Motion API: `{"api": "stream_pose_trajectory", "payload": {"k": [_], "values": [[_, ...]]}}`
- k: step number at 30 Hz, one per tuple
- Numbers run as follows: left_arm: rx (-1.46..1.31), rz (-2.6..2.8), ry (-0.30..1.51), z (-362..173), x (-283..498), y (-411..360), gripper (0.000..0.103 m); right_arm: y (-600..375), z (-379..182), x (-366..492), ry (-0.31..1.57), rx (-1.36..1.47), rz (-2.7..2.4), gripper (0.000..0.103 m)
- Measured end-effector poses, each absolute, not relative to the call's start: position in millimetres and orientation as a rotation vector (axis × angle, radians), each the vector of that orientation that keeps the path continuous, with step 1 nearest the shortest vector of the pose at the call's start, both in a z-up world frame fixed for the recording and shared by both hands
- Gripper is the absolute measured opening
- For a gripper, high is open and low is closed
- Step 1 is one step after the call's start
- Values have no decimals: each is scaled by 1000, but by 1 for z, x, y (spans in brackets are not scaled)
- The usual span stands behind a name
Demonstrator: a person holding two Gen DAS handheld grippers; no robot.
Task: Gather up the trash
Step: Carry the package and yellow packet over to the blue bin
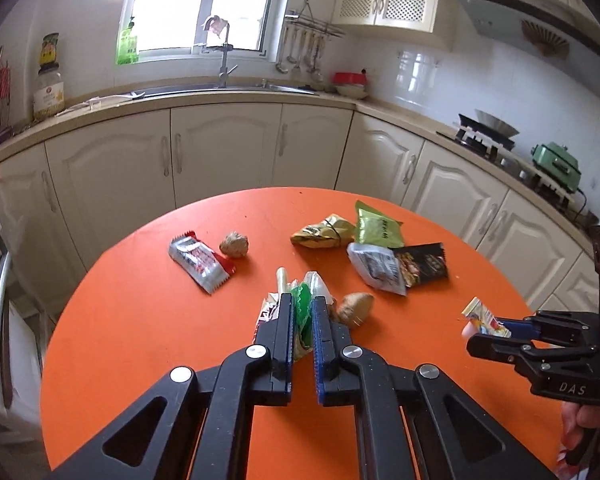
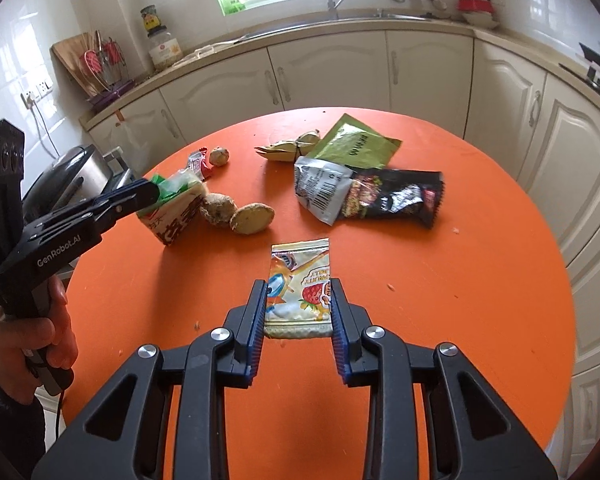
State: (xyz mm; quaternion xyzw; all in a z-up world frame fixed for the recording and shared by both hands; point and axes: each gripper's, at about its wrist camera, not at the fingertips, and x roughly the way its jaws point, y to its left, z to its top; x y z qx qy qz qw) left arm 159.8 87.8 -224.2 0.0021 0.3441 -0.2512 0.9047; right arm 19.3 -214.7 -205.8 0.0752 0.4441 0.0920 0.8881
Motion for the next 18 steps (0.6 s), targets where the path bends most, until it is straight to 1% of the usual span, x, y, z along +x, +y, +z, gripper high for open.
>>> {"api": "stream_pose_trajectory", "payload": {"k": [7, 18], "values": [[-12, -544, 703, -200, 113, 94, 3, -231, -192, -9, 896, 166, 177, 29], [-3, -611, 687, -178, 48, 68, 3, -264, -178, -50, 865, 191, 133, 29]]}}
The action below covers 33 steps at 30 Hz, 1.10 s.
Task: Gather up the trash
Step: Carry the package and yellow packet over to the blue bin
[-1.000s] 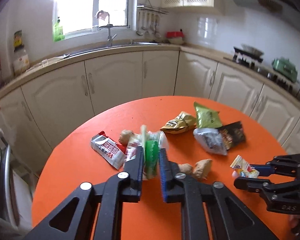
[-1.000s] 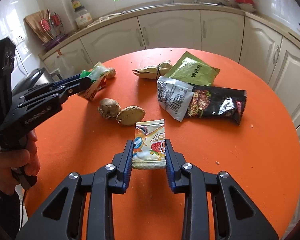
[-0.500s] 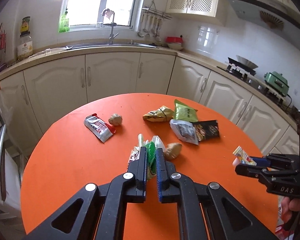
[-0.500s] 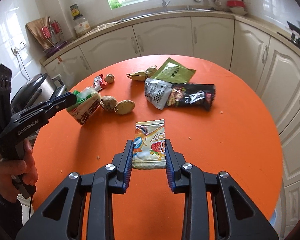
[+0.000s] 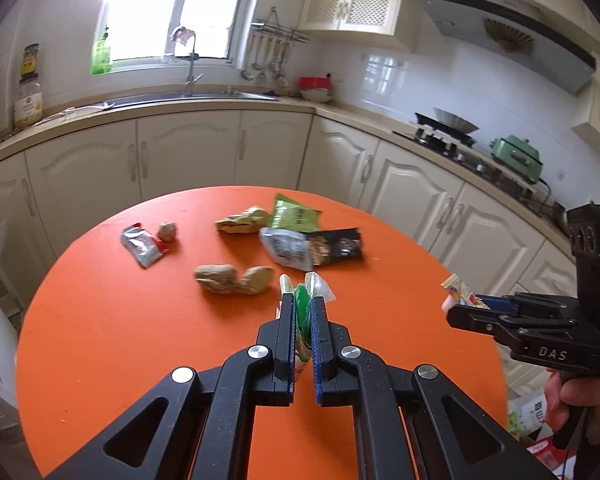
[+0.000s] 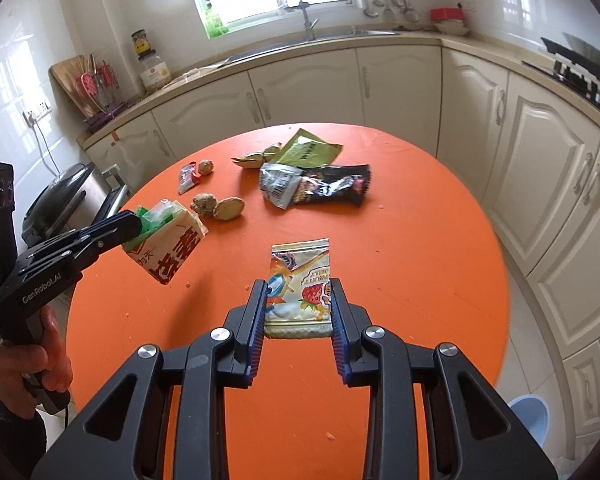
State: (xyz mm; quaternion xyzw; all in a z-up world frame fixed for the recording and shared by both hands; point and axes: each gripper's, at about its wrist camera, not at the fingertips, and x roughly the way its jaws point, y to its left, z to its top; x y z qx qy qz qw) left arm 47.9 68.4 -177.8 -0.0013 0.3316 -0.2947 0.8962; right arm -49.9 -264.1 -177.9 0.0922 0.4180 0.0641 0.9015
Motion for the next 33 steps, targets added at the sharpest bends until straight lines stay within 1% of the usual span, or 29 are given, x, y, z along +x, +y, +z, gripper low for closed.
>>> {"api": "stream_pose_trajectory", "payload": {"k": [7, 18, 26, 33], "values": [[17, -685, 657, -155, 20, 37, 3, -284, -166, -71, 833, 207, 96, 29], [32, -835, 599, -122, -7, -48, 3, -346, -141, -110, 770, 238, -25, 29], [76, -1025, 569, -103, -33, -155, 3, -433, -121, -165, 720, 273, -220, 29], [140, -1242, 603, -113, -67, -275, 3, -532, -122, -240, 711, 326, -443, 29]]}}
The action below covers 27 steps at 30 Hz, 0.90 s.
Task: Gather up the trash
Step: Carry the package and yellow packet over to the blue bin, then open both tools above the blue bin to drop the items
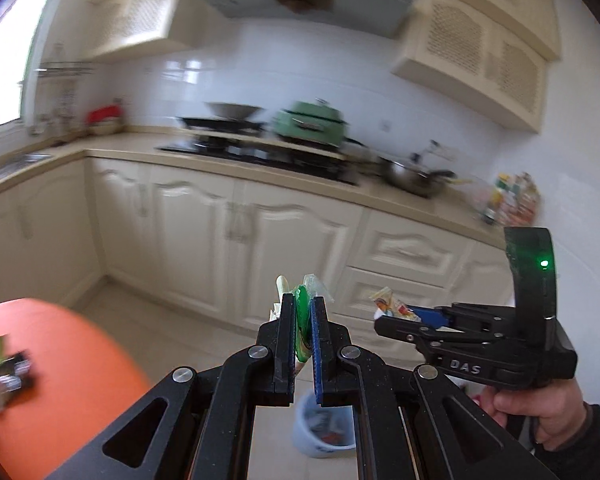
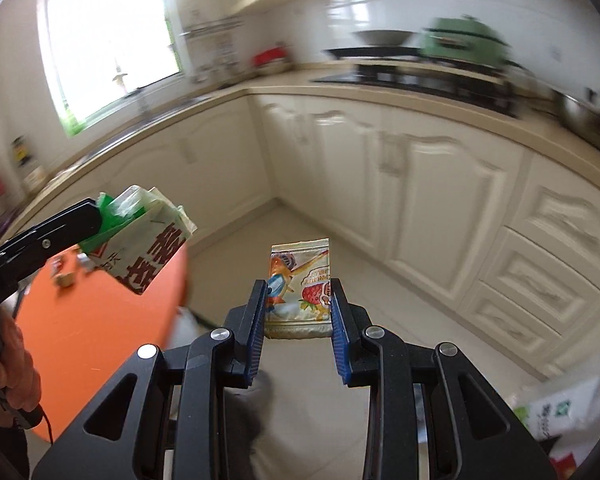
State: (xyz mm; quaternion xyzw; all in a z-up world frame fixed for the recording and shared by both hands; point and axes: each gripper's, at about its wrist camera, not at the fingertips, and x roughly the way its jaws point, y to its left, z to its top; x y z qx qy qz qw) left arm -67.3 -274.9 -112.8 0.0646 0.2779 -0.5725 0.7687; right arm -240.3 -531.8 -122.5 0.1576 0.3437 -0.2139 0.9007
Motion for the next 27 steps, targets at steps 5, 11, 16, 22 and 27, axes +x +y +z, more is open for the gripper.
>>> {"api": "stream_pose_trajectory", "payload": {"k": [5, 11, 16, 22, 27], "values": [[178, -1364, 682, -144, -91, -355, 3, -595, -157, -286, 767, 385, -576, 29], [252, -1433, 868, -213, -101, -448, 3, -652, -226, -317, 865, 497, -656, 29], [322, -1424, 1032, -274, -97, -516, 3, -694, -297, -324, 950, 609, -660, 29], [404, -1393, 1143, -325, -83, -583, 9, -719, -348, -327, 992, 666, -676, 47], [456, -1322, 1129, -344, -79, -629, 64, -724, -363, -338, 985, 709, -738, 97]]}}
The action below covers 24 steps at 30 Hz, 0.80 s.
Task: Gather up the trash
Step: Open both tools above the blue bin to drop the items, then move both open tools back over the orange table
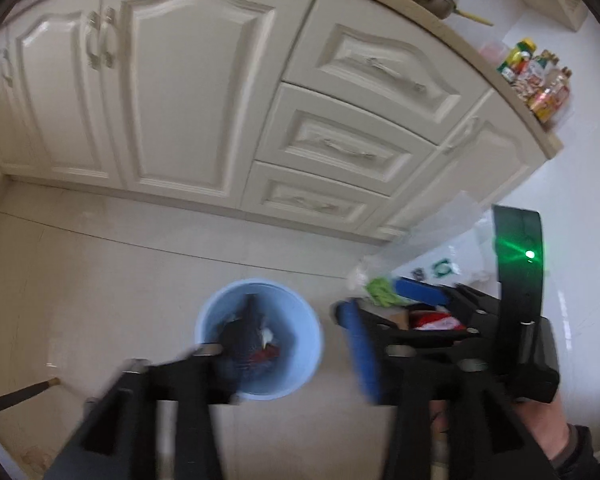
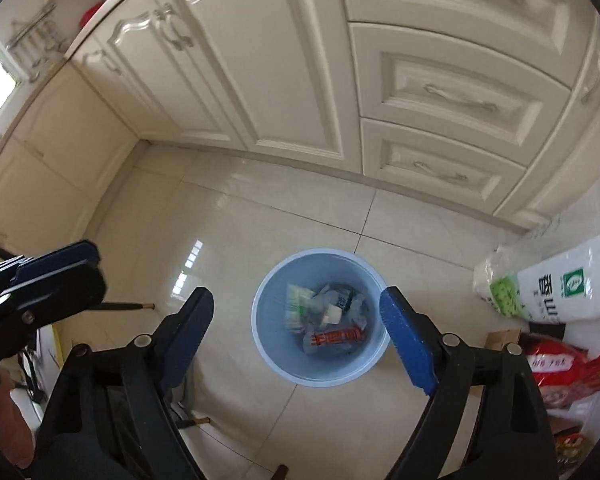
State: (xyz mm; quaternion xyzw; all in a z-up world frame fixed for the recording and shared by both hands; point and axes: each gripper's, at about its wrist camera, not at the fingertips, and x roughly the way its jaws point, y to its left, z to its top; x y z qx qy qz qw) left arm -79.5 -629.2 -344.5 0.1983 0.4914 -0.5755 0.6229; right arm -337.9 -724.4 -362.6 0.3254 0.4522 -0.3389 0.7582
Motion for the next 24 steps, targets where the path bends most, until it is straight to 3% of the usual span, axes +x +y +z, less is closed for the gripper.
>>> {"api": "stream_pose_trajectory", "payload": {"k": [1, 4, 12, 24], "values": [[454, -1300, 1100, -342, -80, -630, 77, -724, -362, -340, 980, 708, -755, 101], [458, -1242, 1024, -327, -80, -622, 96, -722, -361, -342, 991, 706, -782, 103], [418, -1159, 948, -287, -81, -596, 99, -705, -333, -338, 958, 687, -806, 103], [266, -1144, 796, -182, -77, -389, 101, -638, -228, -302, 814, 547, -761, 103]]}}
